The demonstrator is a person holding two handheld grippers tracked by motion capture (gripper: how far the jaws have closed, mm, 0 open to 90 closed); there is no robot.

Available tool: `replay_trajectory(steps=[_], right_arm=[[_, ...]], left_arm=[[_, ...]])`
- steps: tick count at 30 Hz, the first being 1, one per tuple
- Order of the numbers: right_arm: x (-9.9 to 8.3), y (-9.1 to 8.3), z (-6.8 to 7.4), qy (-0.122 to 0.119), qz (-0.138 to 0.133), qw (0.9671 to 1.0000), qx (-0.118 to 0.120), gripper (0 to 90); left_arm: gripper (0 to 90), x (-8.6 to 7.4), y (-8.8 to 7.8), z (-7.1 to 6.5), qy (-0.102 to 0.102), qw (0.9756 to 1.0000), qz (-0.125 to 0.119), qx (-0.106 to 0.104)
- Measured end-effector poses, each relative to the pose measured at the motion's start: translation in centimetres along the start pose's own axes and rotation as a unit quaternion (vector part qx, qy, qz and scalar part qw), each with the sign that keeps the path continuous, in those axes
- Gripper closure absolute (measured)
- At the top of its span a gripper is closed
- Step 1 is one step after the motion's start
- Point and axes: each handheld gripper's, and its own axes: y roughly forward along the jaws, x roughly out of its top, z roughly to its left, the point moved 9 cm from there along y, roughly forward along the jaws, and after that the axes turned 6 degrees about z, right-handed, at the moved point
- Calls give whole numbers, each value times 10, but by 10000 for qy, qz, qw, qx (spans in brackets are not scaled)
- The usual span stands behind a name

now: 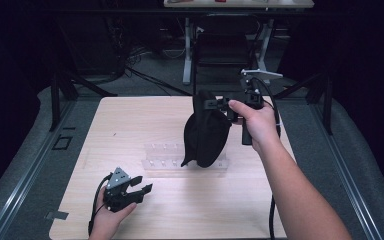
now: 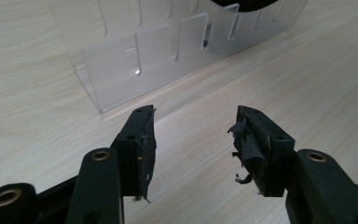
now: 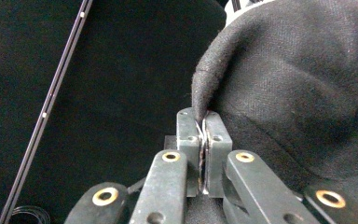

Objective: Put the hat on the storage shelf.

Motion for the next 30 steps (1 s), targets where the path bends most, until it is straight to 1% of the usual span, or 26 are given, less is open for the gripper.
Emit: replay_trajectory(steps=[2,4,8,12,15,17,19,21,27,30], right_arm=[[0,1,1,5,-19,10000,18,881],[1,2,2,25,-40,10000,35,881],[1,3,2,13,-54,10000,30,881],[1,4,2,20,-50,10000,50,881],[1,3,2,20,-57,10000,49,881],[1,3,1,16,-55,10000,54,881],[1,3,1,21,-67,10000,48,881],[1,2,1,12,-62,10000,45,881],[1,3,2,14,-65,10000,46,880],[1,4,2,4,-55,10000,63,880]], left_arm=[[487,7,-1,-3,96,9999,-60,5],[487,15,-1,-4,144,9998,-117,-1],[487,32,0,-10,162,9995,-261,-55],[496,48,2,-18,235,9990,-373,-116],[505,61,3,-28,316,9983,-454,-181],[510,69,5,-35,394,9979,-480,-198],[513,75,7,-40,444,9975,-495,-227],[523,81,10,-46,537,9970,-500,-228],[568,94,15,-60,753,9957,-485,-250],[593,98,17,-64,839,9950,-487,-237]])
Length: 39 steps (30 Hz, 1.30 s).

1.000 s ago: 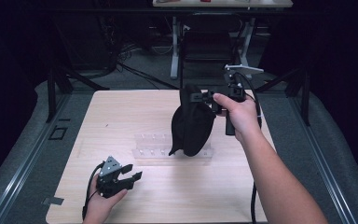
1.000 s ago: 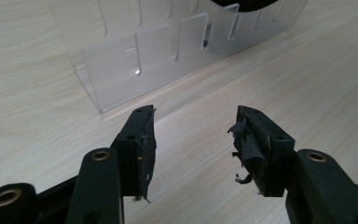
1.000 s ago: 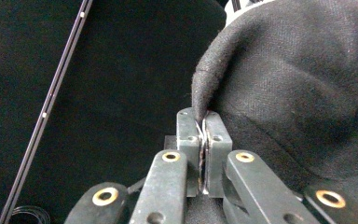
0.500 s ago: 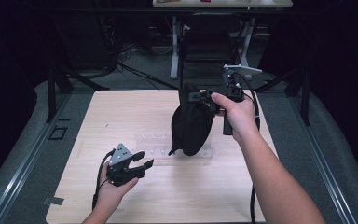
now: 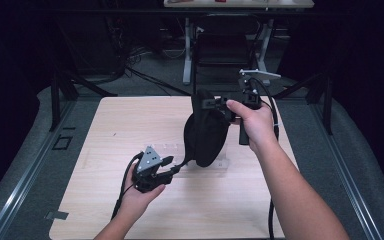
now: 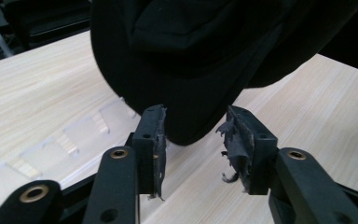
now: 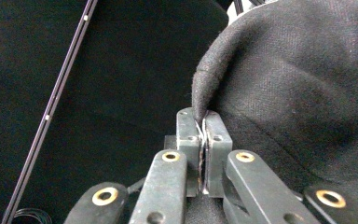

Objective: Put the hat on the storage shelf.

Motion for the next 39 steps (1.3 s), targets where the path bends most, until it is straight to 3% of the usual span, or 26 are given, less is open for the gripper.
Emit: replay_trajectory(steps=[12,19,25,27,39], right_arm=[[1,2,1,3,-41,10000,-7,880],[1,3,1,-9,-32,10000,3,880],[0,5,3,-16,-42,10000,12,879],[-1,6,3,-34,-23,10000,20,879],[-2,2,4,-102,-45,9999,43,822]], left_arm=[[682,20,3,-14,225,9997,-91,-72],[682,25,2,-23,447,9989,-83,-114],[691,24,12,-23,483,9988,61,-2],[736,22,13,-22,510,9986,108,73],[802,19,11,-21,702,9972,126,225]])
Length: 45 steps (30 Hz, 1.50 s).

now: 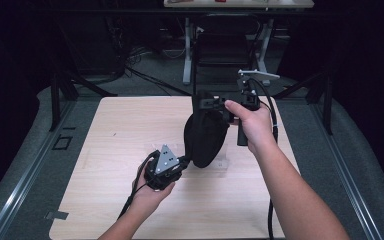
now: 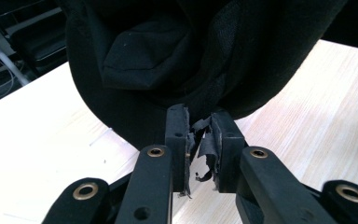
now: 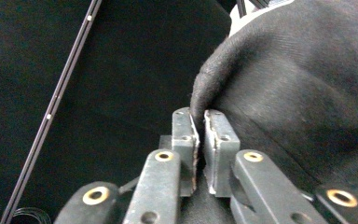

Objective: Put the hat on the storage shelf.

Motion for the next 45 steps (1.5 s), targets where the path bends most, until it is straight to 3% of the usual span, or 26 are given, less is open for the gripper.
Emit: replay_trajectory(steps=[9,13,18,23,28,32,34,45], right_arm=[[-1,-13,1,-153,-224,9996,87,767],[-3,-21,-9,-230,-299,9991,-179,764],[-6,-31,-18,-209,-324,9990,-245,760],[-9,-40,-25,-158,-381,9988,-245,760],[-12,-47,-35,-165,-395,9984,-359,754],[-14,-53,-42,-128,-457,9978,-464,753],[-16,-56,-45,-146,-446,9977,-495,753],[-24,-68,-56,-156,-474,9963,-695,741]], left_arm=[[812,-1,-1,1,85,9999,34,51],[829,-4,-4,6,17,9999,4,111],[852,-8,-9,16,5,9996,20,294],[854,-15,-10,21,-94,9995,58,293],[855,-26,-7,20,2,9994,160,318],[853,-42,-1,25,-314,9989,230,281],[852,-47,-1,27,-465,9985,123,254],[849,-56,-1,24,-559,9981,122,250]])
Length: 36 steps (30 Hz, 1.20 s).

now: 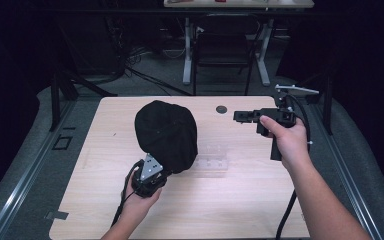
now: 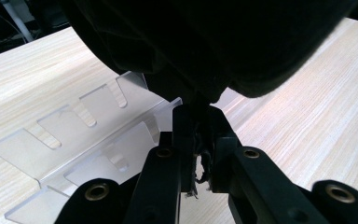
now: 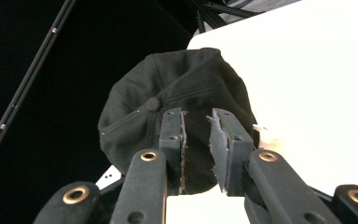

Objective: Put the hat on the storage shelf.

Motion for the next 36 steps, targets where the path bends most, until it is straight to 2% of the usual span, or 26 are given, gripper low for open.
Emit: replay_trajectory(steps=[2,7,10,16,20,25,31,36], right_arm=[[-1,-1,-2,3,-22,10000,4,735],[-4,-3,-6,-5,-20,10000,-47,729],[-6,-5,-9,-6,-19,9999,-105,728],[-9,-10,-15,6,-39,9998,-188,724],[-13,-14,-19,-22,-9,9997,-263,722],[-16,-18,-22,-19,-77,9995,-301,721],[-24,-20,-30,-123,-73,9984,-547,717],[-35,-22,-39,-309,-49,9951,-938,713]], left_arm=[[846,-1,-1,2,-47,10000,6,-17],[832,-6,-1,6,-324,9994,-63,-72],[816,-9,-1,8,-399,9991,-56,-119],[765,-14,-2,10,-445,9990,-34,-68],[693,-18,-5,13,-509,9987,-50,-51],[607,-20,-13,17,-716,9972,-134,-137],[532,-28,-25,28,-869,9961,-119,-131],[503,-39,-34,37,-1001,9949,-101,-73]])
